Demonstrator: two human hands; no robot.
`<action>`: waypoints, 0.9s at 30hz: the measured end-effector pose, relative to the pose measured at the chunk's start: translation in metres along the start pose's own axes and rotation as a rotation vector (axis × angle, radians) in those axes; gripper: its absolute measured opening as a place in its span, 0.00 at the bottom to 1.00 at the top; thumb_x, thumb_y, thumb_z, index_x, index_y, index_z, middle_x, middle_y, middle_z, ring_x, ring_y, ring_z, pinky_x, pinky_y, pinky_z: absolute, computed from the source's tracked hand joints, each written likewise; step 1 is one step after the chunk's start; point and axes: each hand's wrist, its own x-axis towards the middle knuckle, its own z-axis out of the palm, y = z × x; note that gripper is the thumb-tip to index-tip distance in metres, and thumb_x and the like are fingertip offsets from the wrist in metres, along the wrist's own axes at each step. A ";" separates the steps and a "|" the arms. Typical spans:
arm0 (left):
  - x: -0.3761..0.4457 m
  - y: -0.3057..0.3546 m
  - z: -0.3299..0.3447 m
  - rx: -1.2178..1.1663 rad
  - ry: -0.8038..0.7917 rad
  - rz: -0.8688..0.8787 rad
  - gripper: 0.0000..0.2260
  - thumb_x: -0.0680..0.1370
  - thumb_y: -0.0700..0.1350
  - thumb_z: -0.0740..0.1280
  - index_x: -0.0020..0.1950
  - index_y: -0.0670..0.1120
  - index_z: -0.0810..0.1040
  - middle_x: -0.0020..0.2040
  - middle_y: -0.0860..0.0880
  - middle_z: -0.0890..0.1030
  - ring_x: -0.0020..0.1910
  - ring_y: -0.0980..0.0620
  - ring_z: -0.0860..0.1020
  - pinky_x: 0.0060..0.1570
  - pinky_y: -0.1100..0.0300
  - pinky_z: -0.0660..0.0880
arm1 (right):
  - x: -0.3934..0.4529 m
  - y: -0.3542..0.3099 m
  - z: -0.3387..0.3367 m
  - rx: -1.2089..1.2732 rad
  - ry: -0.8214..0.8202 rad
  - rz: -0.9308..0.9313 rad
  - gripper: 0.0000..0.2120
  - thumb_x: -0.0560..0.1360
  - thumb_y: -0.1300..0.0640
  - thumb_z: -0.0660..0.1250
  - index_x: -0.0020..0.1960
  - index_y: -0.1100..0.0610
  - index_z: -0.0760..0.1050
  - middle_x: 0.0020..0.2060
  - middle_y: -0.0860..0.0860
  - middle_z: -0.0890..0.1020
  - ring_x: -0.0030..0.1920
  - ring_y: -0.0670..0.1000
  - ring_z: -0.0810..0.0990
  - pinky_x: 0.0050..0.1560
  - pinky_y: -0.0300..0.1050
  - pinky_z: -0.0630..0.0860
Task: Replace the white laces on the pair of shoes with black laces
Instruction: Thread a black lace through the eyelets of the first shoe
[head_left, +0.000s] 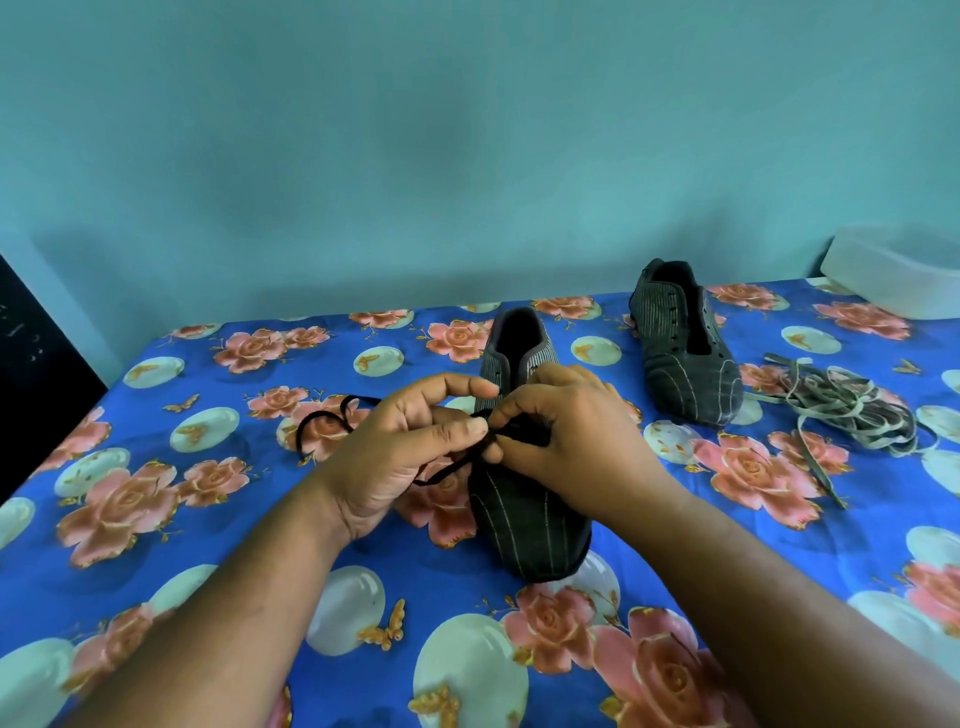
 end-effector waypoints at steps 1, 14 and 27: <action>0.000 0.000 0.002 -0.008 0.001 0.007 0.14 0.78 0.42 0.68 0.63 0.45 0.79 0.42 0.37 0.83 0.42 0.46 0.83 0.44 0.57 0.80 | 0.000 -0.001 0.000 0.007 0.007 -0.008 0.15 0.67 0.34 0.68 0.47 0.41 0.83 0.39 0.40 0.72 0.48 0.45 0.71 0.46 0.48 0.64; 0.002 -0.001 0.001 0.153 0.093 0.148 0.19 0.76 0.45 0.64 0.66 0.54 0.79 0.35 0.38 0.81 0.33 0.43 0.76 0.39 0.41 0.74 | 0.000 -0.002 -0.001 0.007 -0.057 -0.094 0.14 0.73 0.39 0.65 0.55 0.40 0.83 0.46 0.42 0.71 0.51 0.51 0.76 0.52 0.53 0.70; 0.014 -0.020 -0.008 0.515 0.101 0.197 0.08 0.78 0.45 0.69 0.55 0.49 0.84 0.53 0.53 0.82 0.58 0.52 0.80 0.61 0.54 0.74 | 0.003 -0.003 -0.015 0.650 -0.043 0.085 0.04 0.78 0.56 0.71 0.45 0.53 0.81 0.41 0.47 0.79 0.42 0.43 0.78 0.47 0.35 0.72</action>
